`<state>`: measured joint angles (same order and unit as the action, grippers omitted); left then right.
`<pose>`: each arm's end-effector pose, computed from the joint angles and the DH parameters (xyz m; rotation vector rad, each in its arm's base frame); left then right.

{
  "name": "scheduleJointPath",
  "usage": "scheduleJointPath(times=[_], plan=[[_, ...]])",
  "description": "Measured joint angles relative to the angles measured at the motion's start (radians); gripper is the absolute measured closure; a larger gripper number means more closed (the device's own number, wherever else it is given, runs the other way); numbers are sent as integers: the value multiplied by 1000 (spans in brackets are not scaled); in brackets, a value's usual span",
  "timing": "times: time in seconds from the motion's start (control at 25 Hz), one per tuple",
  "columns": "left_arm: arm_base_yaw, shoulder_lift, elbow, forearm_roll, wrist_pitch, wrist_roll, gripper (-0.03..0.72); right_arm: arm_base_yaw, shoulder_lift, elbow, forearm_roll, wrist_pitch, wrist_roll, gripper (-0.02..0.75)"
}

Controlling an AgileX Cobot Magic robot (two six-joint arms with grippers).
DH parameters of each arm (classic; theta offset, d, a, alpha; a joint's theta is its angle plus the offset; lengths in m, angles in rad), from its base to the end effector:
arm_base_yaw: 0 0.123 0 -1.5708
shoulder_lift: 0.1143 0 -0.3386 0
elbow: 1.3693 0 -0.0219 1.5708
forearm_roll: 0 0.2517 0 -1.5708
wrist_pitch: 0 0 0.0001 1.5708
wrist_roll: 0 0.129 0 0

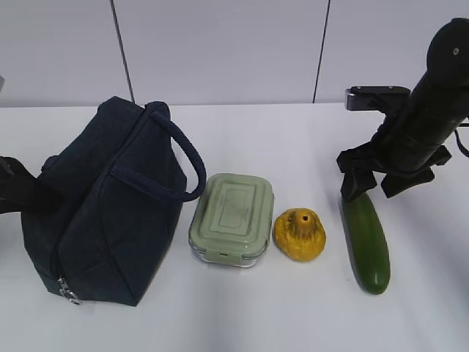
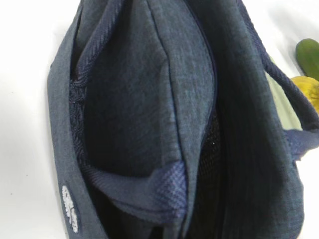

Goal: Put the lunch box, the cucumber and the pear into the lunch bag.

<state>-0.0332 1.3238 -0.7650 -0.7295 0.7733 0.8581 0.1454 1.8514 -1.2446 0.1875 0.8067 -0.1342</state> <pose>0.2389 -0.0681 0.2620 0.5612 2.5077 -0.5500 0.3849 0.0739 0.2058 -0.2401 2.8806 0.2210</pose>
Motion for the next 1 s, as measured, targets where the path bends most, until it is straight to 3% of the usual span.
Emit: scheduleJointPath(times=[0.56,0.76,1.0], plan=[[0,0,0,-5,-3,0,704,2,191,-68,-2,86,59,154],[0,0,0,-5,-3,0,704,2,209,-88,-26,132,59,309],[0,0,0,-5,-3,0,704,2,127,-122,7,146,23,321]])
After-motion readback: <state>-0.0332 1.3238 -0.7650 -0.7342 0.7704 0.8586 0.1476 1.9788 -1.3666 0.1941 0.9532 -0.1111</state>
